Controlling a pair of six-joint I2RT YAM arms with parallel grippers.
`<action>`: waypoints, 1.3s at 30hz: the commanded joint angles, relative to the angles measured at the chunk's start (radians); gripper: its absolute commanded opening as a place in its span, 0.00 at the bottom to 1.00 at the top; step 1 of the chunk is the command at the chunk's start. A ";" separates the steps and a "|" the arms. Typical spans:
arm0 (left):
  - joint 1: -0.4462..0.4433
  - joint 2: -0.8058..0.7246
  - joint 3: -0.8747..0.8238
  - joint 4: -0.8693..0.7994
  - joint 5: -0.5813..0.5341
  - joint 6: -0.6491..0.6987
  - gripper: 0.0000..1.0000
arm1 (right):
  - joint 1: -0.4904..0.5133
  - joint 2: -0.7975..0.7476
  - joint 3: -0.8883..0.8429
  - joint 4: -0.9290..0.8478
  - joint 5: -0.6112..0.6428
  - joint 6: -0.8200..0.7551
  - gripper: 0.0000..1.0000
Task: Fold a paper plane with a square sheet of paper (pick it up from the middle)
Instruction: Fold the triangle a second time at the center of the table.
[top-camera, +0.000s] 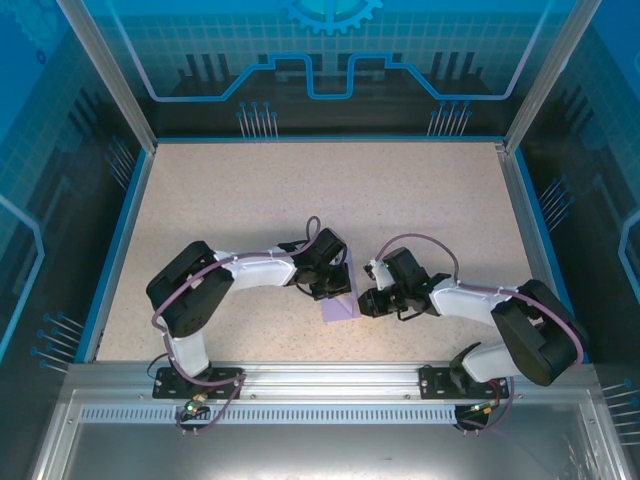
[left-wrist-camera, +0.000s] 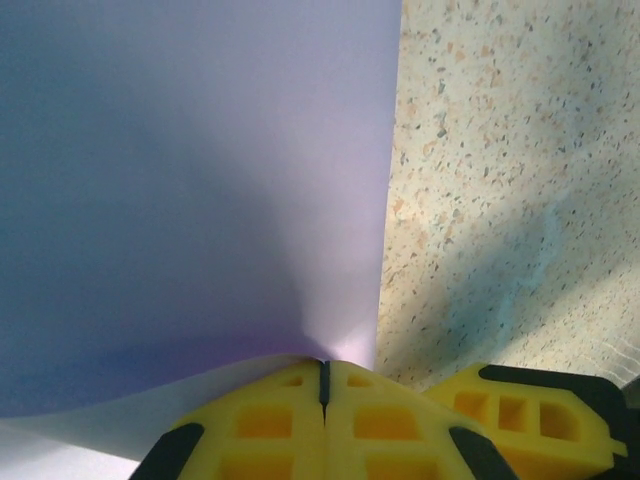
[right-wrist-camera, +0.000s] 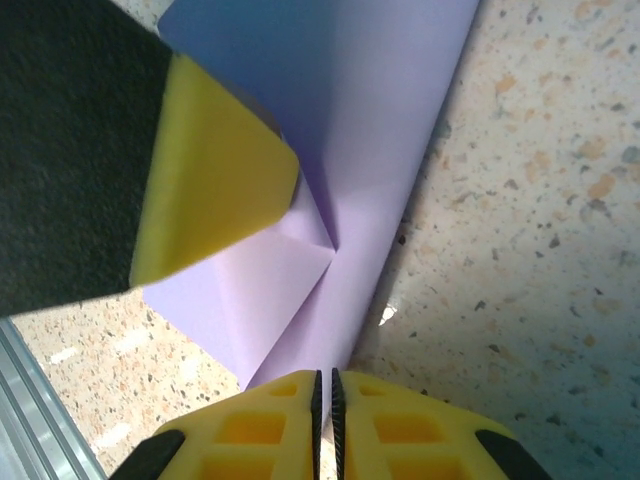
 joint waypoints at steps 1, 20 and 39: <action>0.010 0.008 0.021 0.017 -0.034 -0.029 0.00 | 0.008 -0.012 -0.012 -0.016 0.002 0.000 0.14; 0.012 0.031 0.036 0.042 -0.054 -0.042 0.00 | 0.032 0.010 -0.013 -0.028 0.032 -0.007 0.13; 0.014 0.059 0.047 0.052 -0.064 -0.043 0.00 | 0.031 0.000 -0.022 -0.036 0.036 -0.003 0.13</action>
